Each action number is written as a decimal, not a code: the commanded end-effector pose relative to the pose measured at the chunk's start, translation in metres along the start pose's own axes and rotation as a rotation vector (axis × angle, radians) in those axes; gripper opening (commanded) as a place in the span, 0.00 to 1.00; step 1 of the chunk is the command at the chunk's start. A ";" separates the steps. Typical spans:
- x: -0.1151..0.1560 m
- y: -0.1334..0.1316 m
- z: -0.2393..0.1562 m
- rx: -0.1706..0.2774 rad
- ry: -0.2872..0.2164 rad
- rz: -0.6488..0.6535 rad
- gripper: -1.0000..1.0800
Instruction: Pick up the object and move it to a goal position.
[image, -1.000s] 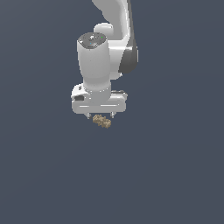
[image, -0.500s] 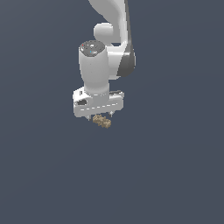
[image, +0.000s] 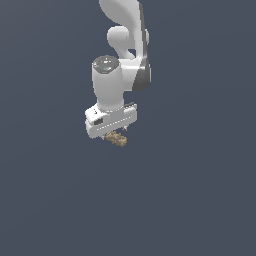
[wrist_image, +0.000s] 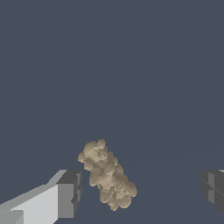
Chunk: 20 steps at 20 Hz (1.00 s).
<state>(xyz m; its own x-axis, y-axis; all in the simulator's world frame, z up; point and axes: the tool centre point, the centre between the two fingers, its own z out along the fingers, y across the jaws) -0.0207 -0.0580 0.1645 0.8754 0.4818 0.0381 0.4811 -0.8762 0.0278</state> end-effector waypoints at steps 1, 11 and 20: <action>-0.006 -0.002 0.007 0.003 -0.005 -0.068 0.96; -0.029 -0.012 0.032 0.017 -0.020 -0.333 0.96; -0.046 -0.021 0.049 0.032 -0.027 -0.524 0.96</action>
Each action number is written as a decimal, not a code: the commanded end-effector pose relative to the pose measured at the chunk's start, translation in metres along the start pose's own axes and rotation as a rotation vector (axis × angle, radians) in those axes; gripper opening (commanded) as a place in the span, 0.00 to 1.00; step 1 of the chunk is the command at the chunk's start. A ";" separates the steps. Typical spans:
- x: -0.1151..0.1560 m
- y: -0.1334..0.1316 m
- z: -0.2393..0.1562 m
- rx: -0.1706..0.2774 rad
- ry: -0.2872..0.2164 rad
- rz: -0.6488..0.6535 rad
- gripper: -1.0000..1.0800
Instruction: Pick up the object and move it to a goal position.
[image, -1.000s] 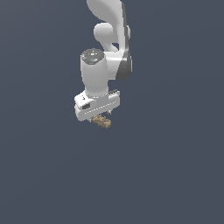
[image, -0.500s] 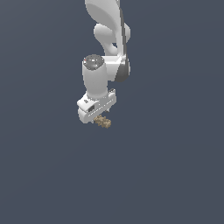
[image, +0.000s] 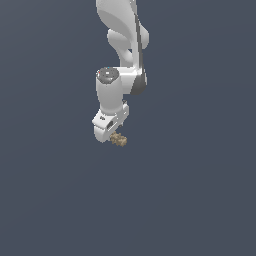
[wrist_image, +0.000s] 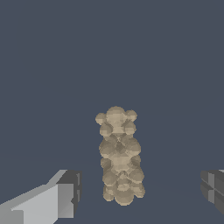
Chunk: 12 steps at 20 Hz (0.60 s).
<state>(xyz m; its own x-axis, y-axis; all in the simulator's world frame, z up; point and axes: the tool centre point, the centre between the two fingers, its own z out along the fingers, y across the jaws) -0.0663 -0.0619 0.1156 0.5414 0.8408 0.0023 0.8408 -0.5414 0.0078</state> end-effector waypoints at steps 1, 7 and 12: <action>-0.002 -0.003 0.004 0.003 -0.001 -0.043 0.96; -0.005 -0.008 0.009 0.007 -0.002 -0.100 0.96; -0.006 -0.009 0.009 0.008 -0.002 -0.107 0.96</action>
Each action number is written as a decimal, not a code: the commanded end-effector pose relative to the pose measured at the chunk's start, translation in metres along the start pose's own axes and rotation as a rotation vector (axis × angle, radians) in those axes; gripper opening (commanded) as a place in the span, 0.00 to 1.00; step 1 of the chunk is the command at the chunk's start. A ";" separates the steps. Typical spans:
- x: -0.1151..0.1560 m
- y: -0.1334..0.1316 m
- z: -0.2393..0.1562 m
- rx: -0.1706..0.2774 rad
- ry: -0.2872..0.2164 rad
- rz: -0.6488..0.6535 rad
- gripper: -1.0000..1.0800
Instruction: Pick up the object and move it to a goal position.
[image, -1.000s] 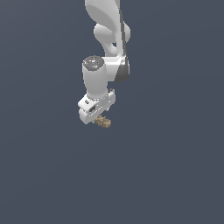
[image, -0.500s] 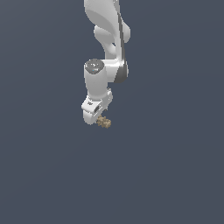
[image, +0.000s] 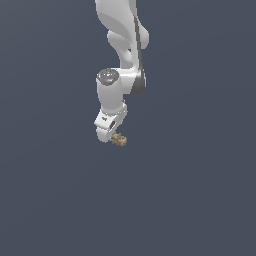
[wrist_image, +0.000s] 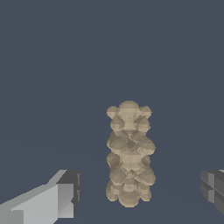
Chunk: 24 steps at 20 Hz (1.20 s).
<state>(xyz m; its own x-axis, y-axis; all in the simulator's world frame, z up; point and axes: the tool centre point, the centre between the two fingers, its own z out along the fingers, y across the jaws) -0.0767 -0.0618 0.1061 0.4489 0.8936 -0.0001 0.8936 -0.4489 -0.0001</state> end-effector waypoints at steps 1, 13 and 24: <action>0.000 0.000 0.000 0.000 0.000 0.000 0.96; 0.000 -0.001 0.043 0.000 0.000 -0.005 0.96; 0.000 -0.001 0.050 0.000 0.000 -0.005 0.00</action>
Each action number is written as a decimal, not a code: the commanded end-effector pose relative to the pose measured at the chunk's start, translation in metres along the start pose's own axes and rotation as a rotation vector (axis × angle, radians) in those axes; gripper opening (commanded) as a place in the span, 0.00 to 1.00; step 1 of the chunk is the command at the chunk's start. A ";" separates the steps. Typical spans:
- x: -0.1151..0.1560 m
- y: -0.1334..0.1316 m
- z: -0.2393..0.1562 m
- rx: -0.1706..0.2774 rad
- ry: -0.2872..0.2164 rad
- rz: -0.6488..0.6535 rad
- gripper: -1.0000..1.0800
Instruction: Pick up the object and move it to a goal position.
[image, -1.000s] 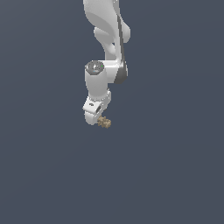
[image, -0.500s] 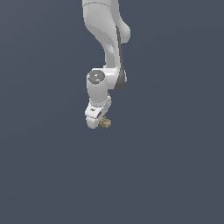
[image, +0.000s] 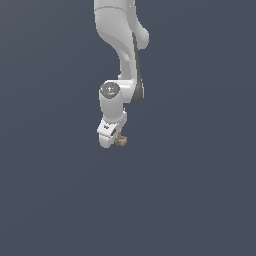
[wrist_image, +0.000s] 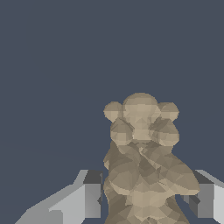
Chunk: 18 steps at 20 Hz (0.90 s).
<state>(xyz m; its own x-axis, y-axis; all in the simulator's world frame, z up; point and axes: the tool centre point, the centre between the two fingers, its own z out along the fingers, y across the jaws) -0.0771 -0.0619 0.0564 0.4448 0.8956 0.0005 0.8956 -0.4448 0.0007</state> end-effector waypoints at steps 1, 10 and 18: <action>0.000 0.000 0.001 0.001 0.000 0.000 0.00; 0.009 0.000 0.000 0.000 0.000 0.000 0.00; 0.064 0.000 -0.003 0.000 0.000 0.000 0.00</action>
<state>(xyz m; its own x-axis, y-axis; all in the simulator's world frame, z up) -0.0542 -0.0169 0.0586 0.4455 0.8953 -0.0002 0.8953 -0.4455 0.0007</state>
